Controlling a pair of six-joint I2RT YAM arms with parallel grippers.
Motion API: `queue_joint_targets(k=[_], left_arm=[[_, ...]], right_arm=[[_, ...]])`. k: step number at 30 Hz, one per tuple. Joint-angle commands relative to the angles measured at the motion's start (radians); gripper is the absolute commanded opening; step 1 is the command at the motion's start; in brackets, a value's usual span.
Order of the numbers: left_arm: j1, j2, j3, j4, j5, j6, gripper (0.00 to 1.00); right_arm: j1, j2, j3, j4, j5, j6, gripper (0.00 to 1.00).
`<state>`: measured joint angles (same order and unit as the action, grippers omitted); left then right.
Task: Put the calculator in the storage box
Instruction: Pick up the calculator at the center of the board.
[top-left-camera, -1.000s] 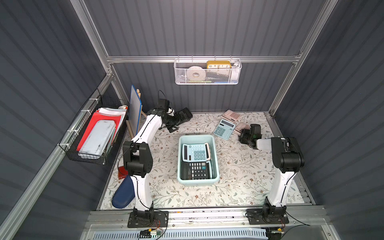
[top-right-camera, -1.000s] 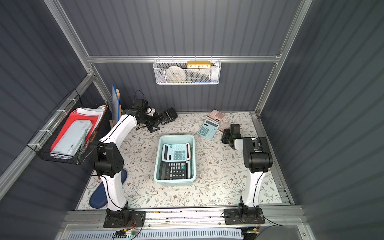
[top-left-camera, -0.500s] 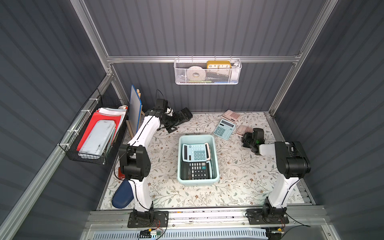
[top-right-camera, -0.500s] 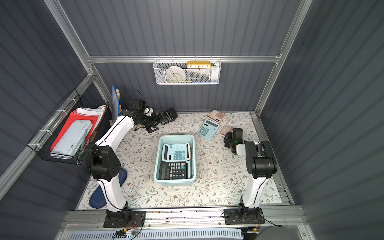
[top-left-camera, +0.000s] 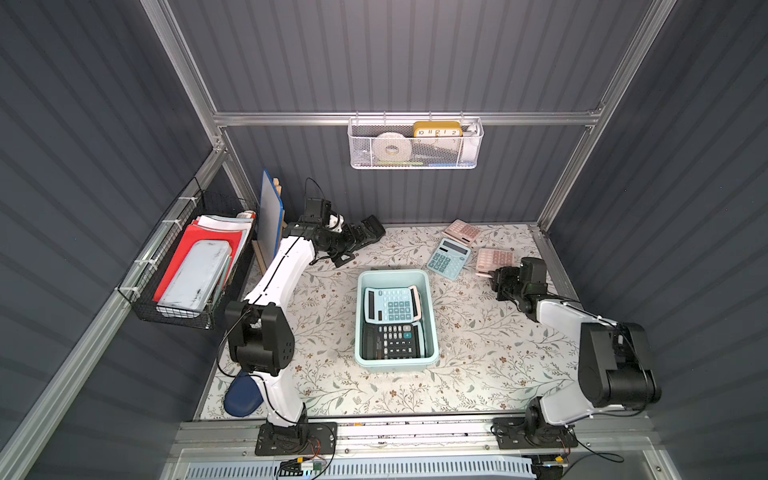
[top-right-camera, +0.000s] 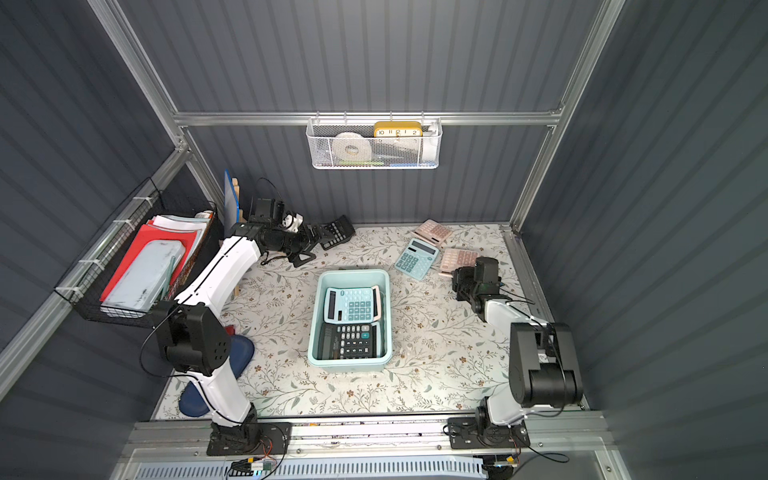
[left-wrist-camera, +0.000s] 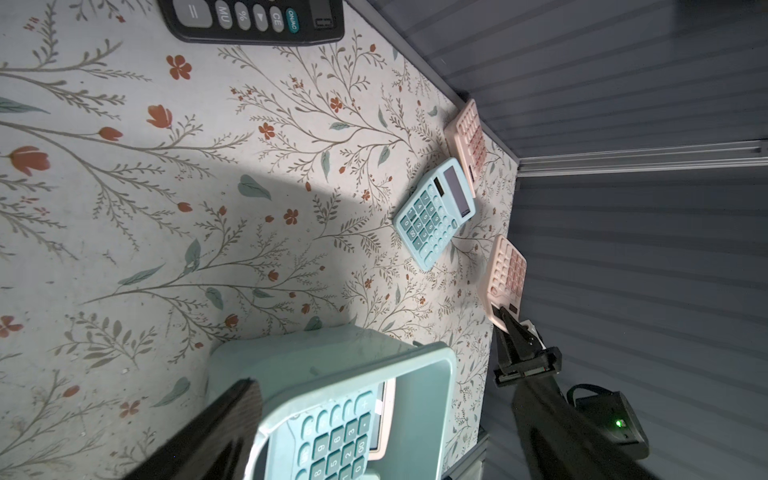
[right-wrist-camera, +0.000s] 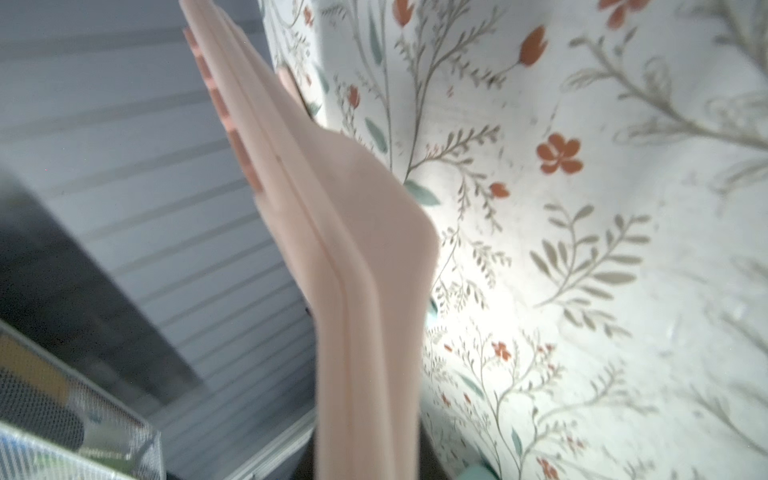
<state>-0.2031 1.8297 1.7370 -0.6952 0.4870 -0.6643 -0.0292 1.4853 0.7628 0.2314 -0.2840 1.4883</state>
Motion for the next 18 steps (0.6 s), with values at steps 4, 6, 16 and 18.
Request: queue_joint_targets(k=[4, 6, 16, 18], left_arm=[[-0.003, -0.064, -0.025, 0.041, 0.095, -0.018, 0.99], [-0.007, -0.07, -0.031, 0.053, 0.115, -0.025, 0.99], [-0.028, -0.09, -0.051, 0.138, 0.248, -0.038, 1.0], [-0.029, -0.102, -0.079, 0.19, 0.286, -0.058, 0.99]], right_arm=[[-0.004, -0.192, 0.019, -0.211, -0.151, -0.224, 0.0], [-0.003, -0.243, 0.037, -0.282, -0.219, -0.27, 0.0], [0.003, -0.385, 0.052, -0.39, -0.445, -0.356, 0.0], [0.006, -0.375, 0.055, -0.37, -0.495, -0.35, 0.0]])
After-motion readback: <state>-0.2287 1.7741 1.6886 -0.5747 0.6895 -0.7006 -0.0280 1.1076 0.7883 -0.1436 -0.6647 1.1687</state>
